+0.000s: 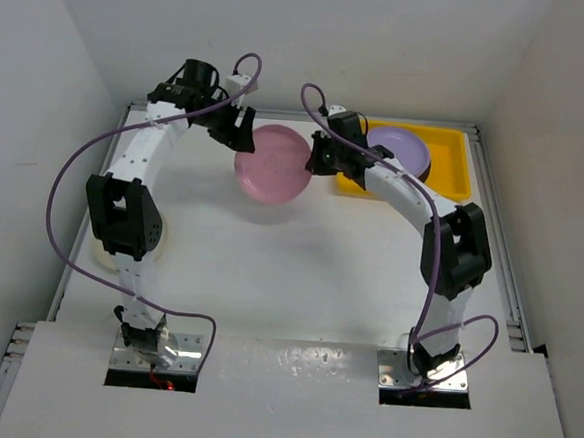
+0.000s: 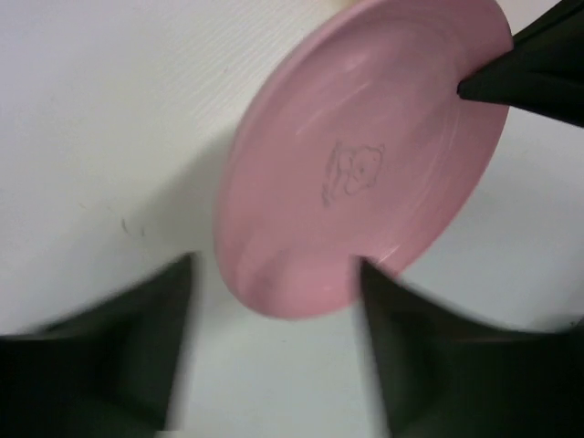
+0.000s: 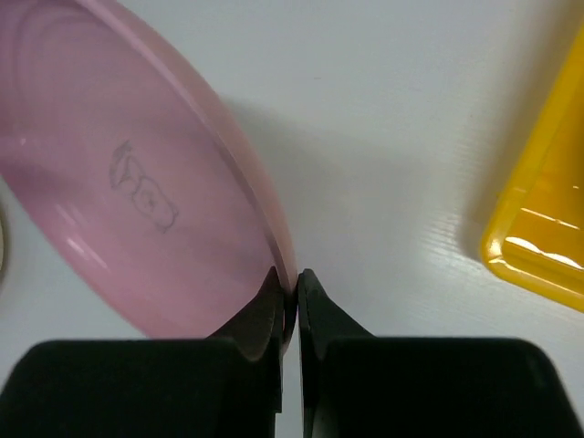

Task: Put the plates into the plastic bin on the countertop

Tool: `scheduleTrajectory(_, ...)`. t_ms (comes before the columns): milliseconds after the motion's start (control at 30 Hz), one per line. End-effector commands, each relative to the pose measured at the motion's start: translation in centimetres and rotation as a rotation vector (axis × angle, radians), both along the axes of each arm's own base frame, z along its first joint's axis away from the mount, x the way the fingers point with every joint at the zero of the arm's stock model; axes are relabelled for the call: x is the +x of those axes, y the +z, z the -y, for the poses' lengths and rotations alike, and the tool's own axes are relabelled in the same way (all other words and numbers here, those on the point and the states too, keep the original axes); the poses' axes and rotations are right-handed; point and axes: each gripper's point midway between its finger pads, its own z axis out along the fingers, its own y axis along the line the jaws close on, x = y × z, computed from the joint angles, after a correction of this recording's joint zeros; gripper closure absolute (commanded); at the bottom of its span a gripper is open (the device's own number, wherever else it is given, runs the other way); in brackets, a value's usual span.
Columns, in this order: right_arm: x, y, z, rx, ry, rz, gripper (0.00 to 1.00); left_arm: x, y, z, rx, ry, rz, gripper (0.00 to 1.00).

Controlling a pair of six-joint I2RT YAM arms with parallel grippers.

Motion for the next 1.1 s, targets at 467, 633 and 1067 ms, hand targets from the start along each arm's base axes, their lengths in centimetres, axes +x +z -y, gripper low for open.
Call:
scheduleTrajectory(467,3.9,0.9,27.9,0.267,-0.783,-0.169,1.0,-1.4,-4.1,-26.3,0.329,0.689,-0.141,0.0)
scheduleTrajectory(633,6.0,-1.1,30.2,0.247,-0.819,-0.231,0.93,-6.7,-9.1,-32.7,0.41,0.789,-0.306,0.0)
scheduleTrajectory(1067,5.8,-3.6,31.9,0.08,-0.804,-0.309,0.31,-17.0,-16.3,-35.2,0.33,0.756,-0.537,0.0)
